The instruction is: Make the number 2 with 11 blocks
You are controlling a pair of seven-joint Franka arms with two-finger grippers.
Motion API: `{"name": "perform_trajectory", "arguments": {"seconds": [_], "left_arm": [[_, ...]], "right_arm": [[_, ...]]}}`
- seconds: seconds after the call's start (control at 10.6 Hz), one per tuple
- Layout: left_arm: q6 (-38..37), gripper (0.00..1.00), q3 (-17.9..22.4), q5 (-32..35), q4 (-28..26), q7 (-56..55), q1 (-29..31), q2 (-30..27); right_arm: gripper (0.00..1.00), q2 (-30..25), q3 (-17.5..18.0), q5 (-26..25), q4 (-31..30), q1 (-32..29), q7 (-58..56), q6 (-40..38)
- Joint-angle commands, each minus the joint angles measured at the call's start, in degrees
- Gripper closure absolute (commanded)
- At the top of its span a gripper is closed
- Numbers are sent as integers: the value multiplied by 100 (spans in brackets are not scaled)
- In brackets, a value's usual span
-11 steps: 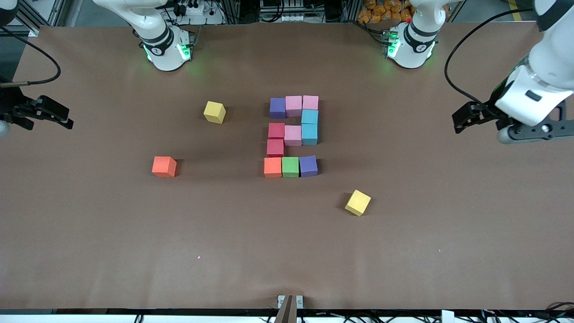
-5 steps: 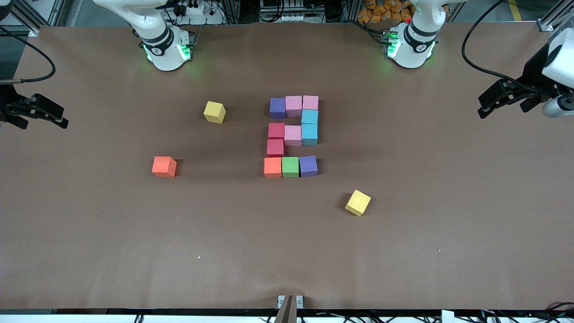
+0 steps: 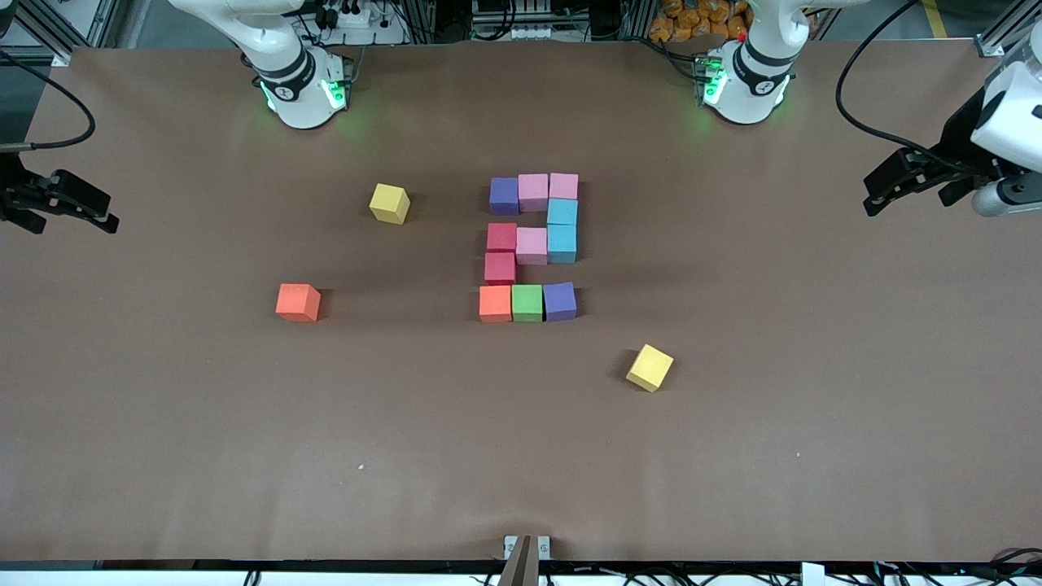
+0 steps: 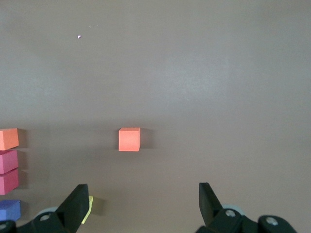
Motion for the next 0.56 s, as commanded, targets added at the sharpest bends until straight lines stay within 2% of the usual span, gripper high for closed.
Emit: {"name": "perform_trajectory", "arguments": {"seconds": [0.0,0.47], "left_arm": [[100,0,98,-89,-223,137,-147,-215],[-190,0,98,-106,-162,137,-341,-162]], "right_arm": [[0,25,47,-59,91,-47,43,-88],[0,25,47,-50,91,-21,51,-97]]}}
